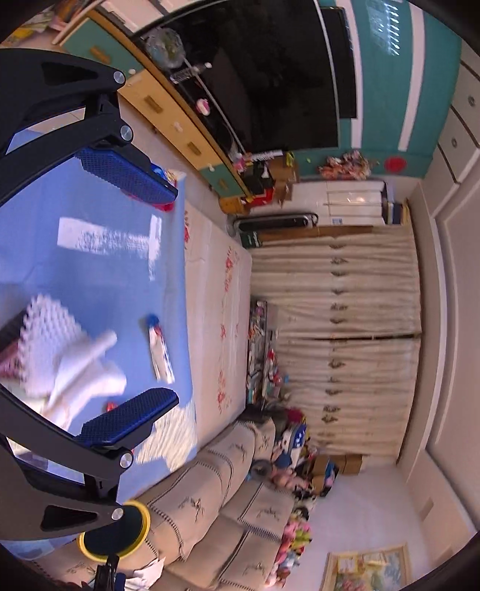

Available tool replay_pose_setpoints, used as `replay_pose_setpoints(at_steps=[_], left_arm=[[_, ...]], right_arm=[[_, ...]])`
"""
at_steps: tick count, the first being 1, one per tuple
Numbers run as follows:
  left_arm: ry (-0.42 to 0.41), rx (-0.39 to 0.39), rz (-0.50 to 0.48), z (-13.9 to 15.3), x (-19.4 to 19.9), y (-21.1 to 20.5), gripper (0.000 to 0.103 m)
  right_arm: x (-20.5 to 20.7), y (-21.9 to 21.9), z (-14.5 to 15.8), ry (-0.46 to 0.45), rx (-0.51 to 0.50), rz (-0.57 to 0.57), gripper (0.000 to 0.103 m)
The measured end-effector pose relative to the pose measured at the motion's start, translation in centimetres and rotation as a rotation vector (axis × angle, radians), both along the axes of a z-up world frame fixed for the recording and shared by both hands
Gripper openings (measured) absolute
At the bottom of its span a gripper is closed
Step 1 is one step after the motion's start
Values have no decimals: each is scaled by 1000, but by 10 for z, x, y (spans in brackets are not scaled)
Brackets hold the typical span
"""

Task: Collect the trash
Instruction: 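Move the right gripper to the red snack packet and grasp it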

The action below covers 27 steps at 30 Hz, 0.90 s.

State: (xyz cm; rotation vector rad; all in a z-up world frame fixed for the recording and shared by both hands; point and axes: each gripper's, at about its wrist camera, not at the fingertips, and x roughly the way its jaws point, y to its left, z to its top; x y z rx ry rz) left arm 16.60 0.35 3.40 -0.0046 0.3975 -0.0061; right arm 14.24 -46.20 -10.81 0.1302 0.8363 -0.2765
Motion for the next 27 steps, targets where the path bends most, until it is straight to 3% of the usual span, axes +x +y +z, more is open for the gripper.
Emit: replay_pose_setpoints(at_steps=[9,15,19,23,27], left_arm=[[40,-59,87,-39,27,51,98],[57,-136,126,-53,26,80,98],[41,-126,167,-55,23,84,98],[56,-138,172,-61,24,87,98],[102,-165,148,-70,32,89,98]], right_arm=[[65,67,30,1,-58,121,81],[112,128,39,25,-64,272,81],[142,173,43,37,-37,389,81],[171,205,38,76,13,459,81],[195,220,15,143,11,461,85]])
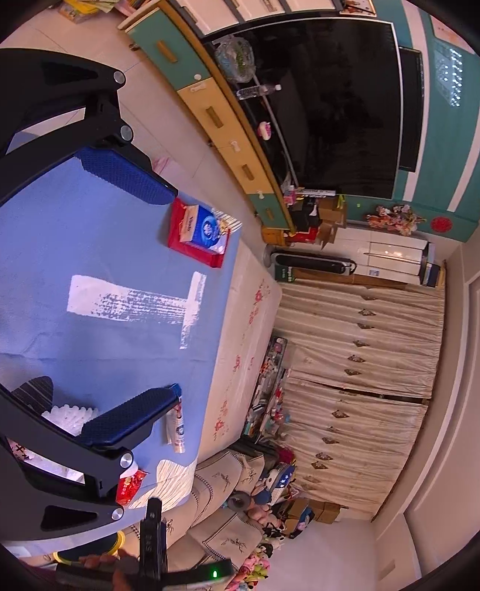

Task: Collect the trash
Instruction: 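Move the right gripper to the red snack packet and grasp it, then carry the red packet with the right gripper into the bin and release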

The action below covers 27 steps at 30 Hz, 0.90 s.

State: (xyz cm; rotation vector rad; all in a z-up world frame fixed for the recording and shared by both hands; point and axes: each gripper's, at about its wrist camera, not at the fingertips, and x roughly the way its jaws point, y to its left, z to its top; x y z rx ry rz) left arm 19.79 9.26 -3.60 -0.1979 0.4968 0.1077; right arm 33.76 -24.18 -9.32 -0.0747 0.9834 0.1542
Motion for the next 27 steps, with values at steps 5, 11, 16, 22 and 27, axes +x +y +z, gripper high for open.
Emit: replay_pose_setpoints(at_steps=[5,11,16,22,27], left_arm=[[25,-23,-15,-8,5,1,98],[38,-36,-29,-13,7,-3,98],[38,-20,-36,-13,6,-9,98],[49,-13,-21,-18,9,-10,98],[58,1,-26,-18,11,-14,98]], right_arm=[[18,4,-35,119,-32,90,87],[20,4,-47,154,-86,225,93],[32,7,-67,220,-99,303,93],[13,7,-68,231,-95,358,92],[-5,2,-57,201,-75,330,49]])
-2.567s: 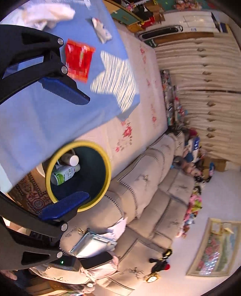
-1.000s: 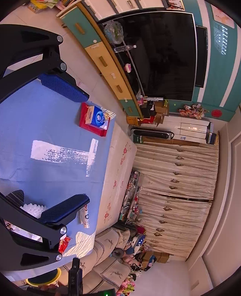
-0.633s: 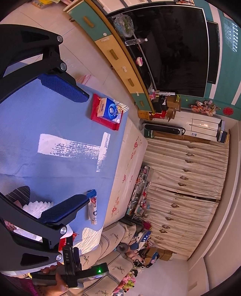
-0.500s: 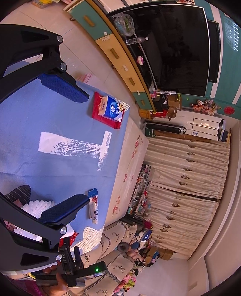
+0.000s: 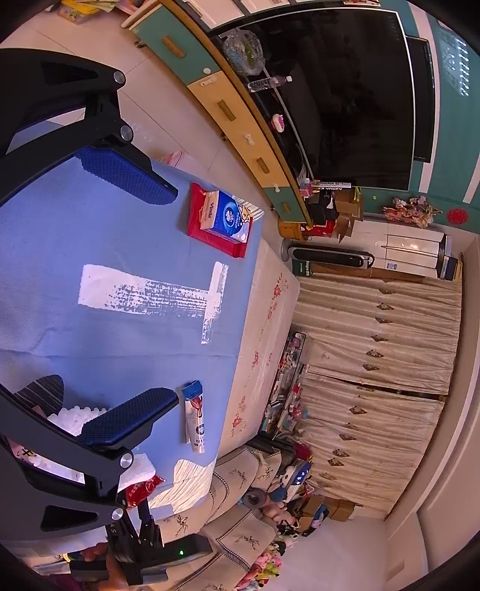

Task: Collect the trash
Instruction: 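Carry the red packet with the right gripper into the bin and release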

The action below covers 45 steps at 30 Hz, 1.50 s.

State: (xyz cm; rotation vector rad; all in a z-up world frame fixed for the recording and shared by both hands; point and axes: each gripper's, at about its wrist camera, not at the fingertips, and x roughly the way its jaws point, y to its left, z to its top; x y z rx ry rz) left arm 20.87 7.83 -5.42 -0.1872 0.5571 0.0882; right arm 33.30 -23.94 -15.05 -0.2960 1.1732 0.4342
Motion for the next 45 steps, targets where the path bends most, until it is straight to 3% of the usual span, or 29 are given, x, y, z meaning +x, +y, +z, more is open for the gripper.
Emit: replay_pose_setpoints(at_steps=[1,4,12,19,24,31,38,40,42,45], left_arm=[[1,3,0,0,0,0,98],[7,7,-3,-3,2,-2,98],[-17,23,-7,-3,-1,-6,98],[-56,26,-2,1,-6,-6,98],[-76,37,4,1,-8,-8,98],[-81,57,23,-1,-7,-9,98],[-71,71,40,-5,-3,-10,98],[-66,73,39,-6,-2,-11,98],[-63,77,36,-7,-1,-11,98],[-59,79,31,-8,0,-12,98]], right_arm=[[-3,-1,1,1,1,-12,40],[-12,-8,5,-5,25,-42,26],[-41,-41,18,-33,117,-161,13],[-69,-111,38,-130,157,-338,13],[-85,-182,38,-177,126,-526,13],[-97,-255,11,-162,46,-703,14],[-86,-278,-21,-126,6,-765,17],[-85,-282,-26,-125,-5,-782,36],[-85,-286,-29,-130,-18,-797,45],[-85,-289,-32,-123,-12,-810,46]])
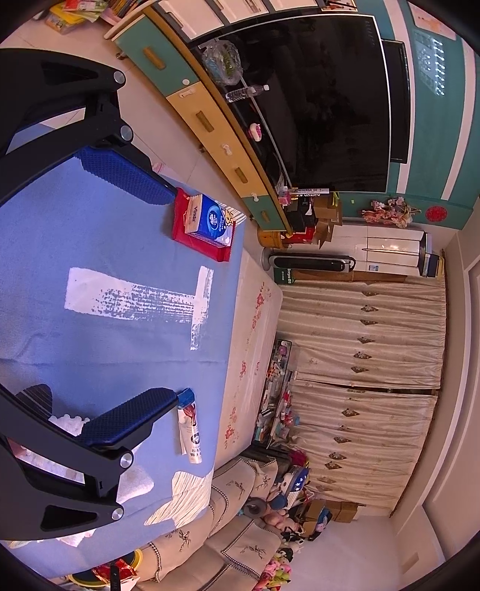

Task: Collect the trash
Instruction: 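Carry the red packet with the right gripper into the bin and release, then grasp the white toothpaste tube with the left gripper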

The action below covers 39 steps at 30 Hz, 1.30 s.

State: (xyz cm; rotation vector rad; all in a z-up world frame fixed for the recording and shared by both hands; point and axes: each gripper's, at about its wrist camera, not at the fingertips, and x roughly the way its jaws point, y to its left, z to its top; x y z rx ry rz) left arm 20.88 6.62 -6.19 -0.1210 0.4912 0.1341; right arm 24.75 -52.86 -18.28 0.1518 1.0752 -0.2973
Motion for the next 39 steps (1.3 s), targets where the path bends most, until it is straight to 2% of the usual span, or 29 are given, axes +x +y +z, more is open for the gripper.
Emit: replay_pose_setpoints(at_steps=[5,6,8,10,11,14,17,21,25,28,30,32,34,36,39], left_arm=[[4,-23,-2,5,0,4,98],[5,-30,-4,7,-1,5,98],[3,-48,-9,11,-4,7,98],[-4,-55,-10,16,-8,8,98],[-8,-51,-8,18,-10,8,98],[-12,-28,-13,24,-15,5,98],[-9,-3,-31,30,-19,0,98],[-13,34,-80,45,-20,-9,98],[14,1,-193,61,-7,-18,98],[54,-30,-323,74,16,-27,98],[62,-2,-406,80,33,-39,98],[74,64,-490,81,52,-55,98],[98,125,-561,76,75,-73,98],[144,146,-652,66,100,-89,97],[193,184,-753,46,134,-113,88]], right_arm=[[-2,0,0,2,3,-14,47],[-2,0,1,-2,2,-20,51],[-4,1,5,-28,16,-21,62],[-8,-1,11,-65,22,-23,83],[-10,-2,14,-75,-6,-43,85],[-15,-7,20,-103,40,-42,86],[-18,-8,25,-108,5,-61,86],[-23,-11,29,-123,54,-52,86],[-24,-4,30,-129,39,-36,87],[-22,0,28,-127,60,-21,87],[-20,3,28,-125,62,-15,87],[-18,6,28,-127,65,-11,87],[-17,7,27,-128,71,-8,87],[-16,9,26,-127,75,-6,87],[-13,11,23,-116,74,-1,87]])
